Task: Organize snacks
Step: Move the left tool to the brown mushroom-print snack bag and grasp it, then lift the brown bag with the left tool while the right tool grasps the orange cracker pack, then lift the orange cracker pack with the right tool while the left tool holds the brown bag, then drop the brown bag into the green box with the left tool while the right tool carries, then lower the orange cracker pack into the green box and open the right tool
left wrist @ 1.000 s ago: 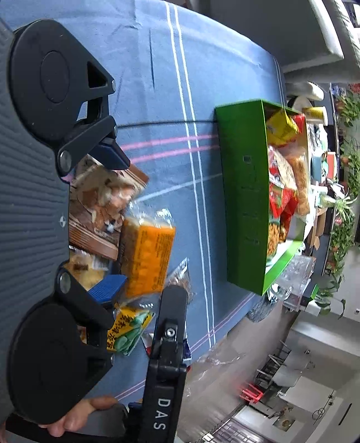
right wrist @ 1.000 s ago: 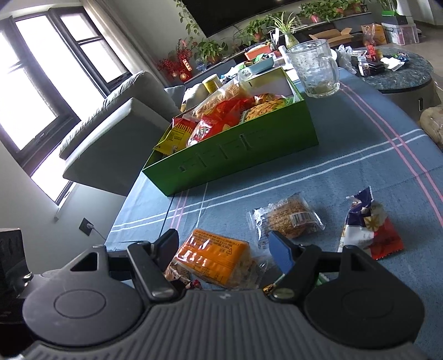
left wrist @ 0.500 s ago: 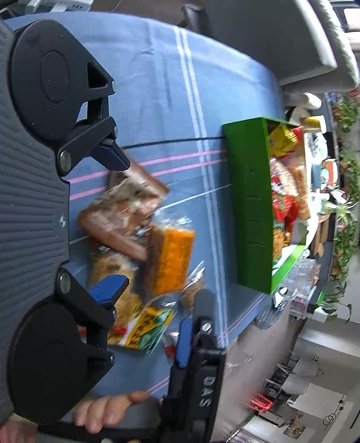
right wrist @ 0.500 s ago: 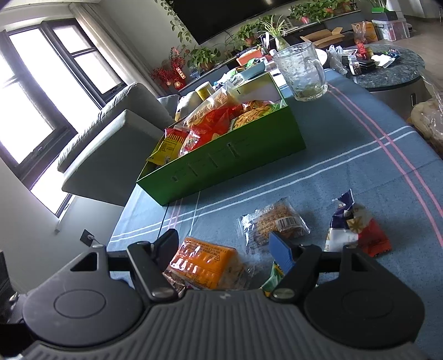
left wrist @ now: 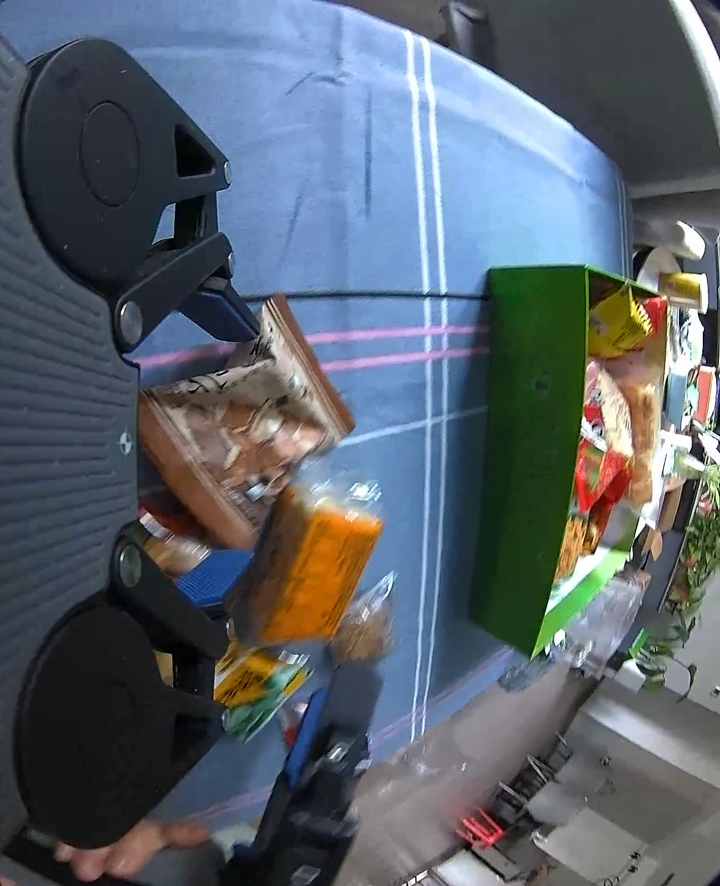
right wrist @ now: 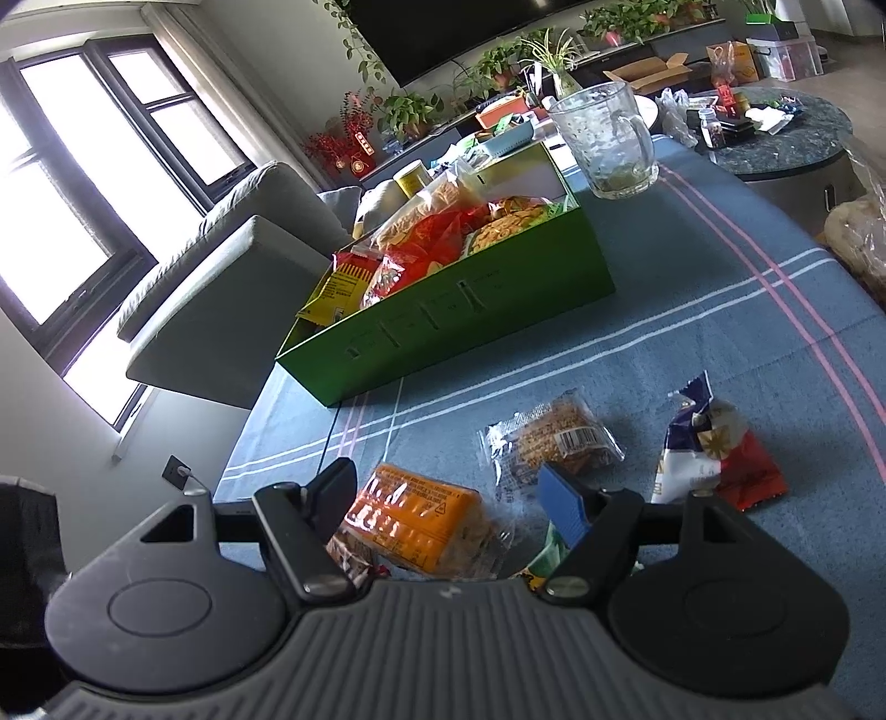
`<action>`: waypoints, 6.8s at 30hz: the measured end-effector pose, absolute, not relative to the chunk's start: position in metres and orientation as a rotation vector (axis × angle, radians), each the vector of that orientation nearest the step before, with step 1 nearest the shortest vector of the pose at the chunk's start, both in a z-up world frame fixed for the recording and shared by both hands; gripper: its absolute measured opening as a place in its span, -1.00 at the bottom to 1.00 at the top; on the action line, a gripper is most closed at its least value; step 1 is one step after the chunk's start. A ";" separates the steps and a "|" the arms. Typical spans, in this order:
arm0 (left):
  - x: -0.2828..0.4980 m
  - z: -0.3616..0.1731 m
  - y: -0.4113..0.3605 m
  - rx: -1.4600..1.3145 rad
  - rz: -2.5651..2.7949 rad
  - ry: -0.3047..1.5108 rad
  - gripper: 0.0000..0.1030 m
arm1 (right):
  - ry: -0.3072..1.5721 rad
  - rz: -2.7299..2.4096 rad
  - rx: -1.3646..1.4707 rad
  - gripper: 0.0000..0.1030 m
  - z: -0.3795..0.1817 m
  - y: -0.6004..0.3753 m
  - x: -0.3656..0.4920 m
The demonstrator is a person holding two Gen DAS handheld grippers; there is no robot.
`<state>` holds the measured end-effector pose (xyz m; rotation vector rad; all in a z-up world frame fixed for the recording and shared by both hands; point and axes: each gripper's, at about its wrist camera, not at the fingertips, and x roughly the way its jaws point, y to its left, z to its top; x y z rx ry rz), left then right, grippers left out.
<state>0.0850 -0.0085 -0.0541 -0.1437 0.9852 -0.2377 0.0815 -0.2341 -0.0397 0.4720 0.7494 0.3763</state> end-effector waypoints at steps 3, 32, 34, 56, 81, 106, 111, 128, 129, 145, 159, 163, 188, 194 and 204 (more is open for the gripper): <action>0.093 -0.057 -0.009 -0.123 -0.214 0.983 0.57 | 0.753 0.377 0.473 0.26 -0.040 -0.234 0.082; 0.090 -0.065 -0.016 0.027 -0.128 0.870 0.31 | 0.740 0.421 0.394 0.27 -0.039 -0.227 0.078; 0.088 -0.064 -0.014 0.028 -0.121 0.858 0.32 | 0.732 0.416 0.378 0.27 -0.039 -0.224 0.077; 0.076 -0.060 0.016 -0.012 -0.069 0.800 0.32 | 0.749 0.473 -0.026 0.27 -0.057 -0.156 0.092; 0.071 -0.071 -0.004 0.071 -0.113 0.819 0.16 | 0.726 0.431 0.079 0.25 -0.047 -0.175 0.087; 0.068 -0.056 -0.003 0.059 -0.122 0.775 0.14 | 0.702 0.453 0.143 0.25 -0.035 -0.177 0.085; 0.069 -0.055 -0.003 0.056 -0.121 0.771 0.14 | 0.701 0.453 0.151 0.25 -0.035 -0.178 0.085; 0.095 -0.015 -0.003 0.057 -0.121 0.680 0.10 | 0.641 0.426 0.198 0.25 -0.016 -0.193 0.099; 0.098 -0.012 -0.003 0.057 -0.120 0.672 0.10 | 0.640 0.424 0.202 0.25 -0.016 -0.194 0.101; 0.132 0.013 -0.013 0.082 -0.119 0.626 0.10 | 0.642 0.391 0.254 0.25 -0.012 -0.204 0.120; 0.183 0.035 -0.020 0.108 -0.095 0.579 0.10 | 0.615 0.363 0.278 0.25 0.003 -0.211 0.135; 0.199 0.034 -0.018 0.102 -0.082 0.586 0.10 | 0.624 0.351 0.290 0.25 0.002 -0.214 0.138; 0.216 -0.010 0.010 -0.023 -0.049 0.708 0.36 | 0.595 0.296 0.338 0.25 0.013 -0.222 0.169; 0.200 -0.013 0.014 -0.020 -0.052 0.689 0.38 | 0.634 0.224 0.394 0.25 0.014 -0.218 0.198; 0.189 -0.025 0.013 0.002 -0.077 0.708 0.38 | 0.635 0.161 0.370 0.25 0.016 -0.197 0.227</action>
